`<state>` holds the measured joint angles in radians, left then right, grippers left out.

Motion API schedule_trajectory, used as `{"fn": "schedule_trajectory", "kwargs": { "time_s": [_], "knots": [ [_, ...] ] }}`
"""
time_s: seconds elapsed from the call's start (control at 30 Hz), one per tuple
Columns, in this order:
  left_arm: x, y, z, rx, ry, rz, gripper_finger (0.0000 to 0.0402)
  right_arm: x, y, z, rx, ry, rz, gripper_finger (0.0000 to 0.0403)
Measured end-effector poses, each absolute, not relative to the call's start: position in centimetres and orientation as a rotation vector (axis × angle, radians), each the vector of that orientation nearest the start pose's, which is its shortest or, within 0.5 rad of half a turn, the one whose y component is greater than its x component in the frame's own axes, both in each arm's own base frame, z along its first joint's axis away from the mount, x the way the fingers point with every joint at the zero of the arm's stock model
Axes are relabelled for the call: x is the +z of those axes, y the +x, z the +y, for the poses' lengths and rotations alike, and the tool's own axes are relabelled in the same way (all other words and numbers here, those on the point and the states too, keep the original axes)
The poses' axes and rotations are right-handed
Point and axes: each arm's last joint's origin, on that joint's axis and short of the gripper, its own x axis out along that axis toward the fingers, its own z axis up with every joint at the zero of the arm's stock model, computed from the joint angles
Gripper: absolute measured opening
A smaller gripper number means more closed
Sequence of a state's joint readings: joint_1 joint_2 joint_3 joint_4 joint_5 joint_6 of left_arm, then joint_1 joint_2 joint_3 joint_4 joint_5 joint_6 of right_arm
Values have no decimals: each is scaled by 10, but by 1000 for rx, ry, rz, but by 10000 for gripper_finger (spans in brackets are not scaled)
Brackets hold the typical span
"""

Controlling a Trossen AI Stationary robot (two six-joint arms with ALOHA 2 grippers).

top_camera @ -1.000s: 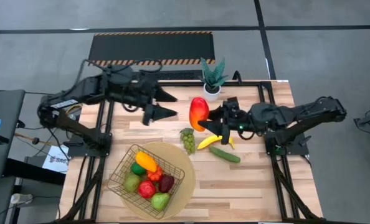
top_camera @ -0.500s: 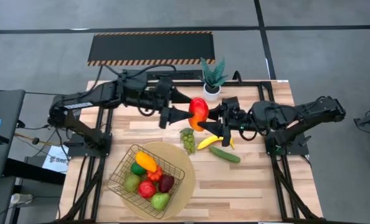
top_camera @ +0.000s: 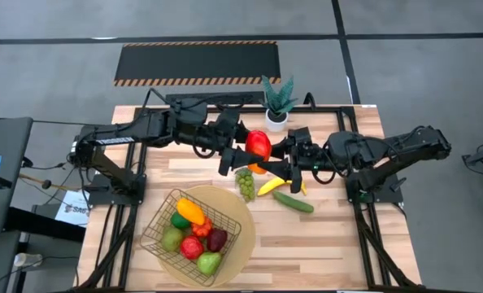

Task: Build produce basket
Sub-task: Put the red mango into the mesh basket

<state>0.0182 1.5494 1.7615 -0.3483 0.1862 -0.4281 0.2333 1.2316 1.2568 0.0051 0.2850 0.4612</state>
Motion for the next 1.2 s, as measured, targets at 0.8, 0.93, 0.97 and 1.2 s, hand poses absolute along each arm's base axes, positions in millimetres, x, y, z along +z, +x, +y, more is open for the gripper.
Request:
{"fn": "schedule_trajectory", "kwargs": {
  "time_s": [0.8, 0.93, 0.97, 1.2],
  "knots": [
    [471, 266, -10, -39, -408, 419, 244, 411, 238, 62, 4, 450, 197, 348],
    [452, 238, -27, 76, -444, 698, 244, 404, 229, 63, -20, 492, 295, 348],
    [446, 233, -33, 107, -441, 774, 244, 402, 228, 64, -26, 500, 316, 346],
    [411, 219, -93, 93, -122, 1124, 248, 392, 230, 64, -58, 486, 398, 337]
  ]
}}
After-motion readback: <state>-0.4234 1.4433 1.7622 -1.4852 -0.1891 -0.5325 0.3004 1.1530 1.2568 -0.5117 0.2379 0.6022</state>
